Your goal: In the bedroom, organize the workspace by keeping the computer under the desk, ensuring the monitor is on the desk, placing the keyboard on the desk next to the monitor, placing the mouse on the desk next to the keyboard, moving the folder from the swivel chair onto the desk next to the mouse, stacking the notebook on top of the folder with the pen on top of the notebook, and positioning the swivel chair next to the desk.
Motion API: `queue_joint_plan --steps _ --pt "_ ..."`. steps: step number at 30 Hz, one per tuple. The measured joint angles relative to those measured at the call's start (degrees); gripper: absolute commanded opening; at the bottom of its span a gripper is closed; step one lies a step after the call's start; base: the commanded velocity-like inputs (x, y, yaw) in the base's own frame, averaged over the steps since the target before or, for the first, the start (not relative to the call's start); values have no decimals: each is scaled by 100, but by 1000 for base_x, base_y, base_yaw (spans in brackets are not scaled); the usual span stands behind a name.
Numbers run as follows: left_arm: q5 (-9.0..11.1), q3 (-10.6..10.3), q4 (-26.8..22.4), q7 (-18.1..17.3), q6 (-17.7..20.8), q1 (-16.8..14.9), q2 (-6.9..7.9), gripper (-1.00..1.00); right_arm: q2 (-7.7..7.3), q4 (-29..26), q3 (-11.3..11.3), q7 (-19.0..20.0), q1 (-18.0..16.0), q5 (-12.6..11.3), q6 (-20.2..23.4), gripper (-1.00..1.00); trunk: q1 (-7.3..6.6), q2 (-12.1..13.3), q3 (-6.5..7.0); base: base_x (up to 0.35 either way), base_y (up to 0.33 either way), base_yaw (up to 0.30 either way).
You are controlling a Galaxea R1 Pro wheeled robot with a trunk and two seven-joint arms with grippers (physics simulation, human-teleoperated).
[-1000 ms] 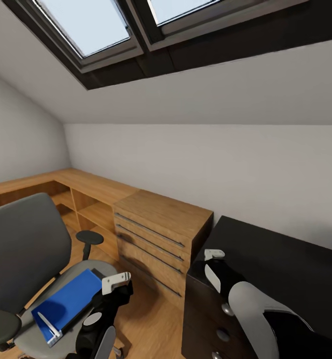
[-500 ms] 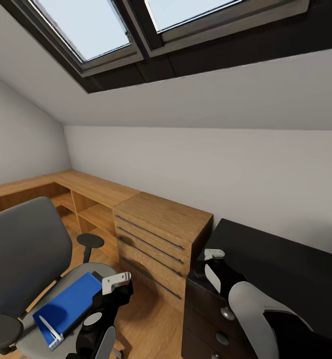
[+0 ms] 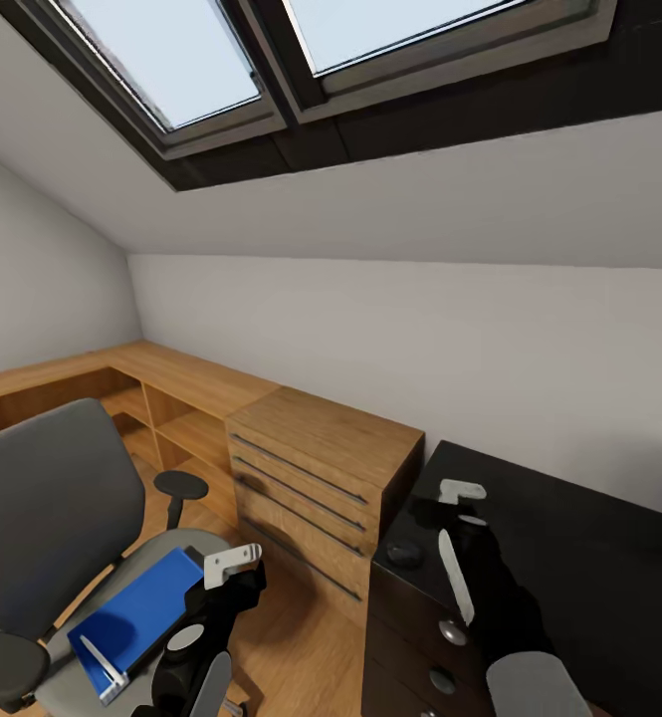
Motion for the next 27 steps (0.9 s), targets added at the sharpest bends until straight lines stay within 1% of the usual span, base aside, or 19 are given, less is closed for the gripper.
queue_joint_plan --steps 3,5,6,8,11,27 --pt "0 0 3 0 -5 2 0 100 7 -627 4 8 323 -15 206 100 0 0 0 0 0 0" --pt "0 0 4 0 -8 3 0 100 10 -945 38 20 504 -23 310 100 0 0 0 0 0 0" --pt "3 -1 122 0 -8 3 0 100 94 -1071 259 26 567 -36 311 100 0 1 0 0 0 0" --pt "1 0 135 0 -8 4 0 100 110 -1081 281 25 570 -21 310 100 0 1 0 0 0 0" --pt "9 0 153 0 -8 5 -1 100 127 -1092 314 25 580 -18 296 100 3 1 0 -239 220 -15" --pt "0 -2 155 0 -8 1 -2 100 115 -1084 297 29 581 -73 296 100 3 1 0 -253 229 -256"
